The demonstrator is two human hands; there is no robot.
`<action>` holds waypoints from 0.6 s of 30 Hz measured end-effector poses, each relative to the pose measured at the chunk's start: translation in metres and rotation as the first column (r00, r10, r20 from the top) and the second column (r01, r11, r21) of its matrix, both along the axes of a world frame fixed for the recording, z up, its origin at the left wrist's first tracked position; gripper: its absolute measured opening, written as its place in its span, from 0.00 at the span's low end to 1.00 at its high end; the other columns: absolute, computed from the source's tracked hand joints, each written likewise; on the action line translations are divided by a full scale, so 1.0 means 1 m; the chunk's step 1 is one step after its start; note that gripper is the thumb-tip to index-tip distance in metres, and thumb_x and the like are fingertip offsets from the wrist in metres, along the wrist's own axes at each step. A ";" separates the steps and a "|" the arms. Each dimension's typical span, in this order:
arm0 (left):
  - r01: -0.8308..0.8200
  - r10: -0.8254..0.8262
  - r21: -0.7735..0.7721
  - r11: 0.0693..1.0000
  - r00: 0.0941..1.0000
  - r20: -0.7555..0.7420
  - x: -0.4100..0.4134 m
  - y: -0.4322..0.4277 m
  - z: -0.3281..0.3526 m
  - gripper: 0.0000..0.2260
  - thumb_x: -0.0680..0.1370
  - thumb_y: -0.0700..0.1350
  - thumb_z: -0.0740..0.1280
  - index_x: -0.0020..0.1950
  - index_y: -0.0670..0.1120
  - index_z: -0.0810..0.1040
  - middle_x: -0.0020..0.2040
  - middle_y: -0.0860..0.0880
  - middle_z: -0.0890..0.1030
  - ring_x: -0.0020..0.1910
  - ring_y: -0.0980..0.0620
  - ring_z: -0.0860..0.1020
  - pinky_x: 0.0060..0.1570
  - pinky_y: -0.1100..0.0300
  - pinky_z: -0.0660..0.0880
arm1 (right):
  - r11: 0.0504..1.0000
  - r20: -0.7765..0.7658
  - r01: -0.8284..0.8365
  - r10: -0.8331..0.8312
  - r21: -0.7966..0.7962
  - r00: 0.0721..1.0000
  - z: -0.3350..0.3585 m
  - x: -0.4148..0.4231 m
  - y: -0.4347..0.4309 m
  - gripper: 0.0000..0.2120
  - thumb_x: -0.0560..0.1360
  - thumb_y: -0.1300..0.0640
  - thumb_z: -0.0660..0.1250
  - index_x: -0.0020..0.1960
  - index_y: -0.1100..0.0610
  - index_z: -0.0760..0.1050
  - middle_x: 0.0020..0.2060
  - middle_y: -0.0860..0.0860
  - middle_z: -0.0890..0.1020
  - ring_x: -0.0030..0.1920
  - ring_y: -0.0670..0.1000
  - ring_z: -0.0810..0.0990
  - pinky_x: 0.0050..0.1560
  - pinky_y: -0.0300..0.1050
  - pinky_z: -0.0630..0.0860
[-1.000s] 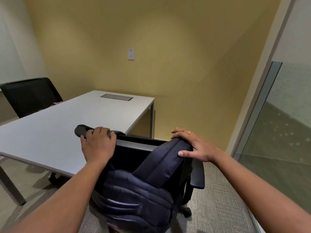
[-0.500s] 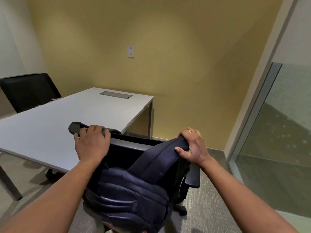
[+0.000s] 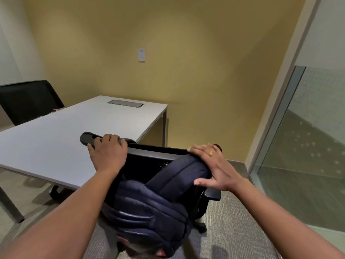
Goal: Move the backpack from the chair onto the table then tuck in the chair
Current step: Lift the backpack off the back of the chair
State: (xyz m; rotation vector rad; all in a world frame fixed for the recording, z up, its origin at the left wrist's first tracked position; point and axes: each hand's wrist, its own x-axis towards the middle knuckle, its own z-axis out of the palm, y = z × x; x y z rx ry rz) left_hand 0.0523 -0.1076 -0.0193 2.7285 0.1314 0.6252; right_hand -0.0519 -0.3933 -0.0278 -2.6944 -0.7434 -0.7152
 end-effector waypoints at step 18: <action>0.208 -0.205 0.059 0.976 0.977 -0.051 0.012 0.023 0.005 0.22 0.76 0.56 0.55 0.63 0.45 0.73 0.65 0.43 0.73 0.64 0.38 0.67 0.69 0.40 0.56 | 0.975 0.144 0.216 -0.206 -0.056 0.968 0.012 -0.022 0.060 0.41 0.64 0.25 0.54 0.50 0.62 0.76 0.42 0.55 0.77 0.42 0.56 0.75 0.48 0.52 0.67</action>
